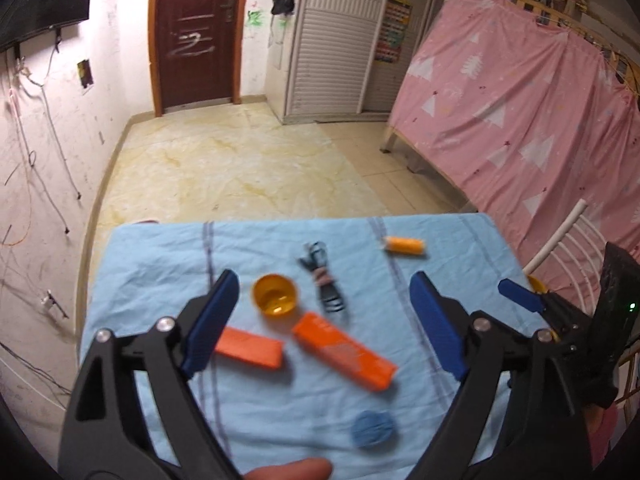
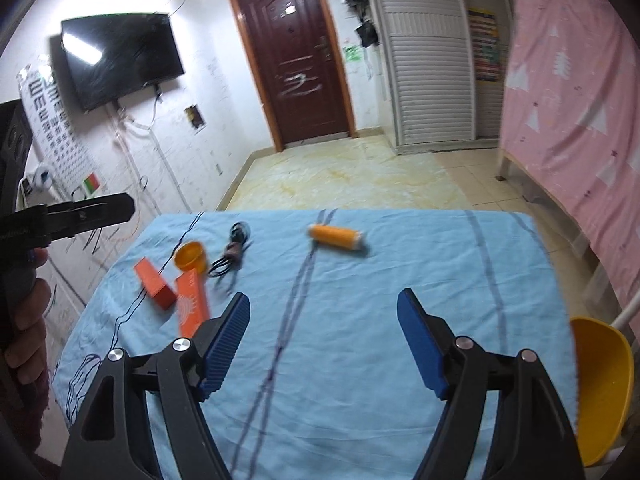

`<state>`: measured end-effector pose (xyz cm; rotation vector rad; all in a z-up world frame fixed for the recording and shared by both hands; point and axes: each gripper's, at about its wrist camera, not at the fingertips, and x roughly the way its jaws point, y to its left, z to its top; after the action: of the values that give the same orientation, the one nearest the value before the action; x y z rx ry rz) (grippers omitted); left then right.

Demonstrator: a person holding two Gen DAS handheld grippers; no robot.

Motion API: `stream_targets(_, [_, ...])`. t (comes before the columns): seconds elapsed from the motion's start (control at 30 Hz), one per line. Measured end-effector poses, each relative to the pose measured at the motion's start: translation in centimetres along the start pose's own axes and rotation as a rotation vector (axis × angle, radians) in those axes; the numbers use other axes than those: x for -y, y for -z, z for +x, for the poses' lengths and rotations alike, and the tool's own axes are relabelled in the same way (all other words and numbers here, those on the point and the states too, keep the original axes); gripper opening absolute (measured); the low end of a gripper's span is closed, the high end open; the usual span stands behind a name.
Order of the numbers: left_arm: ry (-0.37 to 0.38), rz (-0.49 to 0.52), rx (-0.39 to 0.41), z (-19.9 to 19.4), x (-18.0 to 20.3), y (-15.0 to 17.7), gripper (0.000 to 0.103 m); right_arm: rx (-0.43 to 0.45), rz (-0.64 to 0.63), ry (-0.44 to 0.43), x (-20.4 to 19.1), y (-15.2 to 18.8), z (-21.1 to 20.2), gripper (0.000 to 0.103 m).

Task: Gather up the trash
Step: 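Move both open grippers back over the bed, then grasp the long orange printed box with the left gripper while the right grasps the blue knit ball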

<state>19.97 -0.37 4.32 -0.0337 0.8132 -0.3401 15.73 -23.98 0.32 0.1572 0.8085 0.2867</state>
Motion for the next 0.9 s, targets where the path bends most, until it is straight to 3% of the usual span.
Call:
stream_targets(0.3, [-0.039,-0.034,-0.079,2.7,-5.1,2.1,0.090,-0.071,-0.048,-0.083,-5.0,1.2,1.6,0.070])
stream_targets(0.4, [-0.038,-0.036,-0.102,3.6,-6.0,2.6,0.092,-0.092,-0.063,-0.155,-6.8,1.9,1.2,0.070])
stream_targets(0.53, [-0.030,-0.027,-0.118,4.6,-6.9,3.0,0.095,-0.118,-0.104,-0.183,-9.4,2.6,1.1,0.071])
stream_targets(0.73, [0.000,0.008,-0.144,5.6,-7.1,3.5,0.096,-0.171,-0.132,-0.186,-11.3,3.7,2.1,0.071])
stream_targets(0.9, [-0.029,0.050,-0.168,6.9,-7.0,3.9,0.096,-0.212,-0.140,-0.169,-11.4,5.1,2.9,0.071])
